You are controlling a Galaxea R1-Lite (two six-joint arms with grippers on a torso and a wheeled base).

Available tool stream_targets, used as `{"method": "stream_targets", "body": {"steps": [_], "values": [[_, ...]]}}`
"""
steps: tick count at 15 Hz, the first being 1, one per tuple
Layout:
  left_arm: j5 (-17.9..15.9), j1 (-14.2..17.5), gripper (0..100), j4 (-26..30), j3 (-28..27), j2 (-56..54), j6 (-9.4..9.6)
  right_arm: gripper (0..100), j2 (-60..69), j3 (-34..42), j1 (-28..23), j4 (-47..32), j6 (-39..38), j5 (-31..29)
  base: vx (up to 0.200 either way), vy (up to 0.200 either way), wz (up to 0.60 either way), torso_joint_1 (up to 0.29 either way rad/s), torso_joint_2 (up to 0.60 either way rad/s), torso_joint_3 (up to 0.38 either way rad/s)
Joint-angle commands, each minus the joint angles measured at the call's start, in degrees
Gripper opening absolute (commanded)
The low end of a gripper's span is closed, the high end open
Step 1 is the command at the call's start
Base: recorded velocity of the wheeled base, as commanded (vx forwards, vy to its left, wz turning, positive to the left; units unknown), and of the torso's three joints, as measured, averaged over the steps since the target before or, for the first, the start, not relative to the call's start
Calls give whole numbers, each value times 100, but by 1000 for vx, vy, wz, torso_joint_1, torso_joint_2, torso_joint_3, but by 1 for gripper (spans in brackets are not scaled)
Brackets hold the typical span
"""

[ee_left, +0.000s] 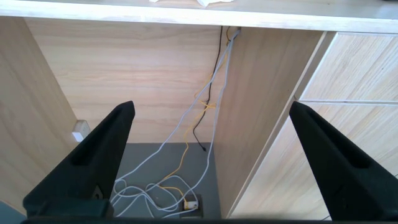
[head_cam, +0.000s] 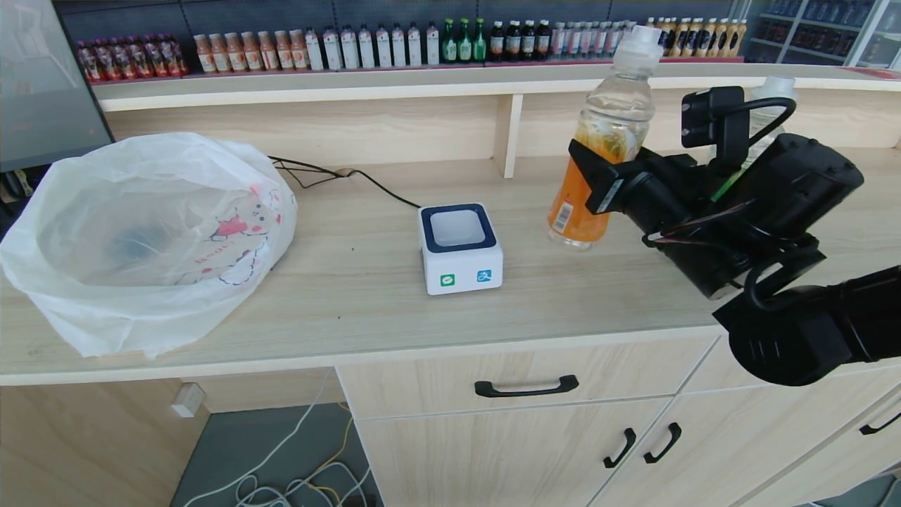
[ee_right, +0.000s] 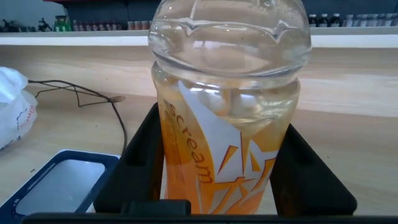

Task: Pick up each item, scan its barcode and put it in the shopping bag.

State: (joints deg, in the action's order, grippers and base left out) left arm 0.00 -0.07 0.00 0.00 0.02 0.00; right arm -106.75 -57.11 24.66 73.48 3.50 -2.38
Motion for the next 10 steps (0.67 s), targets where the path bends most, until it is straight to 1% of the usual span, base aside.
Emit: {"method": "stream_targets", "body": {"steps": [1, 4, 6, 8, 10], "values": [[0, -1, 100, 0, 0, 6, 0, 0, 313, 165, 4, 26, 2, 0, 0, 0, 0, 0, 0, 0], [0, -1, 100, 0, 0, 6, 0, 0, 849, 376, -14, 34, 2, 36, 0, 0, 0, 0, 0, 0], [0, -1, 100, 0, 0, 6, 0, 0, 1350, 789, -14, 26, -16, 97, 0, 0, 0, 0, 0, 0], [0, -1, 100, 0, 0, 6, 0, 0, 1860, 1018, -14, -18, -16, 387, 0, 0, 0, 0, 0, 0], [0, -1, 100, 0, 0, 6, 0, 0, 2282, 1369, -14, -106, -25, 413, 0, 0, 0, 0, 0, 0]]}}
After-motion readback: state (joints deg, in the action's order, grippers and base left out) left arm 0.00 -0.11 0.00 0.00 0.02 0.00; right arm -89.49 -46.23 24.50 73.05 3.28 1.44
